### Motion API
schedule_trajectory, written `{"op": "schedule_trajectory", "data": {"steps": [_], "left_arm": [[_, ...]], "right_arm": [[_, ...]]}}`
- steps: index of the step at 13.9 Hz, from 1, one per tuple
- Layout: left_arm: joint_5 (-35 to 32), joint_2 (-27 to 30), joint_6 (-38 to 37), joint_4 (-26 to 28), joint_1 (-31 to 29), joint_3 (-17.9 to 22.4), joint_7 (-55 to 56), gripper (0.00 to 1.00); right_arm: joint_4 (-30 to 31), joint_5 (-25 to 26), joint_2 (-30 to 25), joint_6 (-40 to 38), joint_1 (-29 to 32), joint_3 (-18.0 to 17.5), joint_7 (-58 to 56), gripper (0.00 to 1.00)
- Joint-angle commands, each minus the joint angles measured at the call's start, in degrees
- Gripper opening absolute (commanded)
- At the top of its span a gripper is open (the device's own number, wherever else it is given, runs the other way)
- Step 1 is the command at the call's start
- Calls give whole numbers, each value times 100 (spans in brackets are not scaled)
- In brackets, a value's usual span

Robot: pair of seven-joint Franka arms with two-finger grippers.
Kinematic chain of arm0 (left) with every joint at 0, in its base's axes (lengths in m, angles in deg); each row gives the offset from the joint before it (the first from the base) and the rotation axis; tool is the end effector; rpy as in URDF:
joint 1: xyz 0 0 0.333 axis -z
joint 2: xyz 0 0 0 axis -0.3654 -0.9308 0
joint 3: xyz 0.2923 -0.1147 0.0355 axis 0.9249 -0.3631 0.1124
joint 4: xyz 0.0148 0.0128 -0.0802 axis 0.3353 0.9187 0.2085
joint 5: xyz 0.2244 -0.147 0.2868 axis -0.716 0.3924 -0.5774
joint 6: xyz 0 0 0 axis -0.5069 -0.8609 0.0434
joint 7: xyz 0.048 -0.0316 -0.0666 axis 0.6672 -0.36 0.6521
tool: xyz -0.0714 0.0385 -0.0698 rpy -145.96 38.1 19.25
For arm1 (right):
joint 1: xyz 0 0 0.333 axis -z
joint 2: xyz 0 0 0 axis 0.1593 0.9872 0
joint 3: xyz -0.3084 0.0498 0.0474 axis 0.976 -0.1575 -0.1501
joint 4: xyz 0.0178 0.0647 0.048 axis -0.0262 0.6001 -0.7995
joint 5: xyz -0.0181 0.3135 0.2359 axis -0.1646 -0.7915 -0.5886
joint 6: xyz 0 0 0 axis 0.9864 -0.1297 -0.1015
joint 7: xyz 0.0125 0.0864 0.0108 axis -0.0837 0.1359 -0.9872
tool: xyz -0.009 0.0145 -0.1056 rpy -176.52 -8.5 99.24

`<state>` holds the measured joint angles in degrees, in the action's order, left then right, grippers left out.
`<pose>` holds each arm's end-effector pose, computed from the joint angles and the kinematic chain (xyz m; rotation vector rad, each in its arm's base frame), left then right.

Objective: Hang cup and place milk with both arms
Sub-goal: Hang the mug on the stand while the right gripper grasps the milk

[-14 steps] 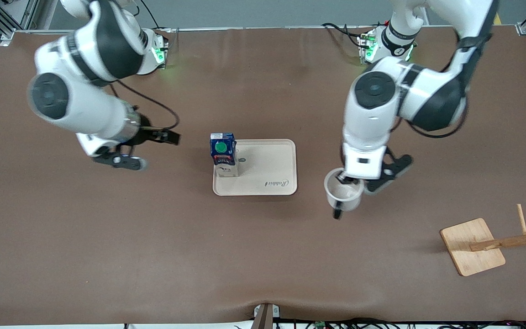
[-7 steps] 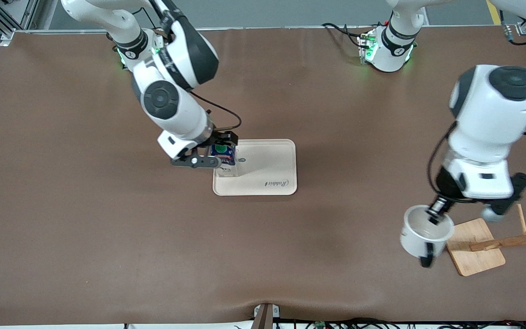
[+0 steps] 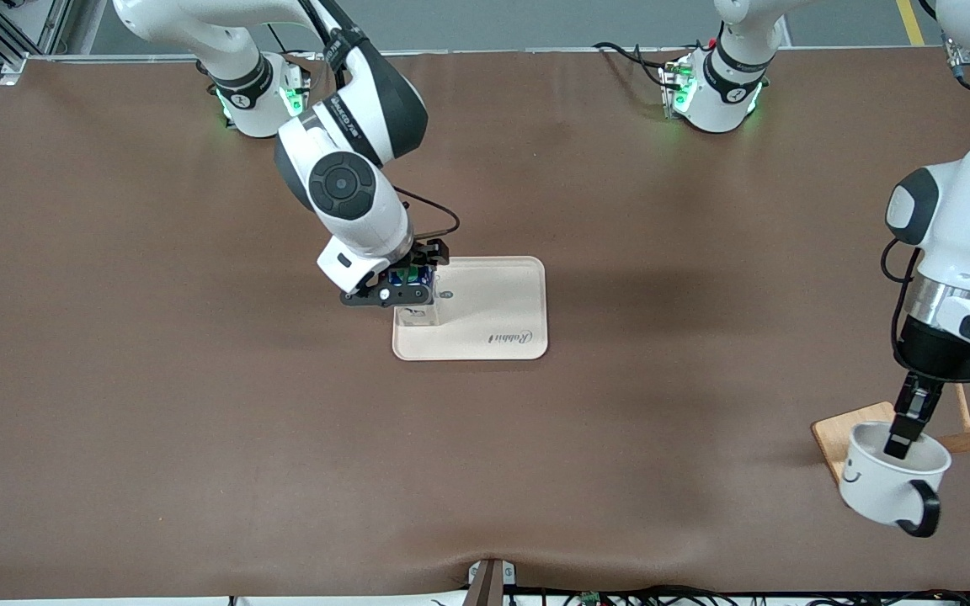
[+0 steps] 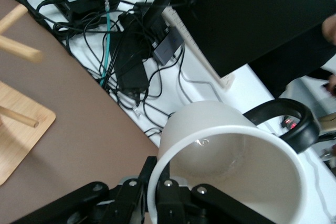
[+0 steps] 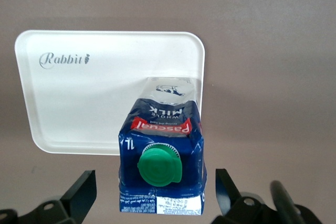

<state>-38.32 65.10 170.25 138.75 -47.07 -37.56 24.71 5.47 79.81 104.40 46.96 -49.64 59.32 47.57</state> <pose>0.6652 0.0035 0.4500 2.3090 1.0471 1.0528 0.5249 0.3917 0.3842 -3.1107 -0.0517 0.2637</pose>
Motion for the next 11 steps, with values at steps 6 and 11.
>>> {"op": "schedule_trajectory", "data": {"steps": [6,11], "left_arm": [[122,517,659,1248,-628,-145,431,0],[70,605,651,1389,-802,-180,838,0]], "right_arm": [[25,99,289,110,-267,80,266,100],[17,134,307,40,-189,80,187,36]]}}
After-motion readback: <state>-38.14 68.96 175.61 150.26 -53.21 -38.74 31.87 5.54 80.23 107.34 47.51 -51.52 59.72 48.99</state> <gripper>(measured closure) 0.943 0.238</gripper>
